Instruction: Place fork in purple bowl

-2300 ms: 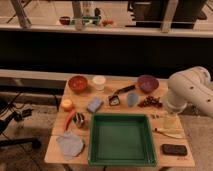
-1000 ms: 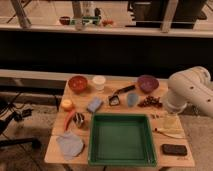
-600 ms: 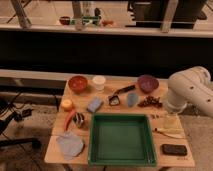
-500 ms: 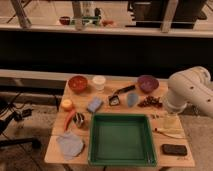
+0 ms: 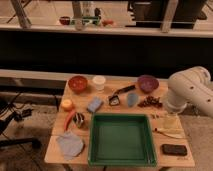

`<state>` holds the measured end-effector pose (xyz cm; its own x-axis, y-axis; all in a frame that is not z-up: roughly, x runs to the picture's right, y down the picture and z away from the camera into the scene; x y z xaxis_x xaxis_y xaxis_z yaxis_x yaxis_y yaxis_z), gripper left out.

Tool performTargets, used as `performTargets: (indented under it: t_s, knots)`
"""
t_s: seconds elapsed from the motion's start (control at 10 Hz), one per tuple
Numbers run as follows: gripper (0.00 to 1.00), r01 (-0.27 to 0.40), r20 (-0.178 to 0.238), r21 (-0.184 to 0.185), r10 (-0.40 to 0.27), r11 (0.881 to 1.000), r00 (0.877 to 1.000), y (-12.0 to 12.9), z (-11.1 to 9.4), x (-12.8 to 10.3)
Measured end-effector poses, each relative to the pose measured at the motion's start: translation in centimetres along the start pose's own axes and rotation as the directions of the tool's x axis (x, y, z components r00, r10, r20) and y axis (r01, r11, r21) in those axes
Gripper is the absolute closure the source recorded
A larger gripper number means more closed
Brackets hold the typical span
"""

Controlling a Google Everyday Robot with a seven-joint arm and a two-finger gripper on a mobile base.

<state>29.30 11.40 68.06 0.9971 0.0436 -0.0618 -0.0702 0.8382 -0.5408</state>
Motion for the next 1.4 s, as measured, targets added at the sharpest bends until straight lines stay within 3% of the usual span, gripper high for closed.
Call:
performTargets:
  t_s: [0.5,1.0,1.2,1.4]
  knots:
    - [0.20,-0.014,-0.015,0.007,0.014,1.000,1.000,-0.4,0.3,0.8]
    - [0.20,0.023,-0.033,0.017,-0.022,1.000,0.999,-1.7,1.5,0.7]
    - [0.20,0.027,-0.013,0.020,-0.026,0.999,1.000,-2.8,2.4,1.0]
    - [0.20,-0.008,0.054,0.020,0.007,1.000,0.999,-4.6,3.7,2.0]
